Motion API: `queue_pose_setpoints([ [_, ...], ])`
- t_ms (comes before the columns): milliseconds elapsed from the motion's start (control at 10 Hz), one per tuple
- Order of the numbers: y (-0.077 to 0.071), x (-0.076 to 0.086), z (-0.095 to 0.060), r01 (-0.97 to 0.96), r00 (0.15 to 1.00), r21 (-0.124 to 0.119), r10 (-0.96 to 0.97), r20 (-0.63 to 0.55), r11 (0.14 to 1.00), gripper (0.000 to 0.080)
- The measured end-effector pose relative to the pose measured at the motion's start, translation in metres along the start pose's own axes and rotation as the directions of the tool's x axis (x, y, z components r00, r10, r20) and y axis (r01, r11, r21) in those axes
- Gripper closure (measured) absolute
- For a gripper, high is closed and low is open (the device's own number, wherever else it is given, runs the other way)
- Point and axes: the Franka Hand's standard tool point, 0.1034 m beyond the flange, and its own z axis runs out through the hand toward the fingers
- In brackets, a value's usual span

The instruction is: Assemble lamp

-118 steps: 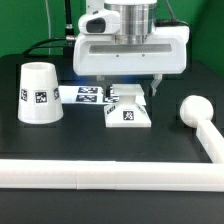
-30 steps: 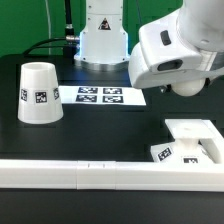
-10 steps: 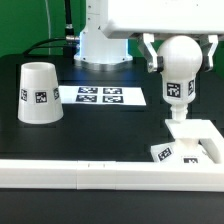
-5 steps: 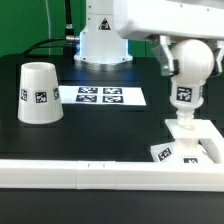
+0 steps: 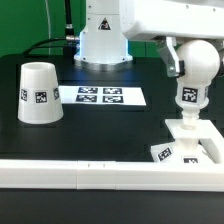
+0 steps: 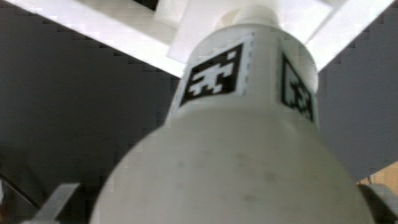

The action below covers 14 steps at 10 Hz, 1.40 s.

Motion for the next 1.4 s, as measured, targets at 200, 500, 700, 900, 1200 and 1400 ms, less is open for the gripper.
queue_pose_setpoints([
  [200,0.002,0.001,0.001,0.009,1.0,0.0,-0.009,0.001,1.0,0.0223],
  [500,0.006,0.0,0.005,0.007,1.0,-0.001,-0.007,0.007,1.0,0.0223],
  [700,0.007,-0.003,0.008,0.003,1.0,0.001,-0.003,0.014,1.0,0.0223],
  [900,0.006,-0.005,0.011,0.003,1.0,0.004,-0.003,0.018,1.0,0.0223],
  [1200,0.0,-0.01,0.017,0.007,1.0,0.006,-0.007,0.016,1.0,0.0223],
  [1400,-0.002,-0.01,0.016,0.009,1.0,-0.007,-0.009,-0.015,1.0,0.0223],
])
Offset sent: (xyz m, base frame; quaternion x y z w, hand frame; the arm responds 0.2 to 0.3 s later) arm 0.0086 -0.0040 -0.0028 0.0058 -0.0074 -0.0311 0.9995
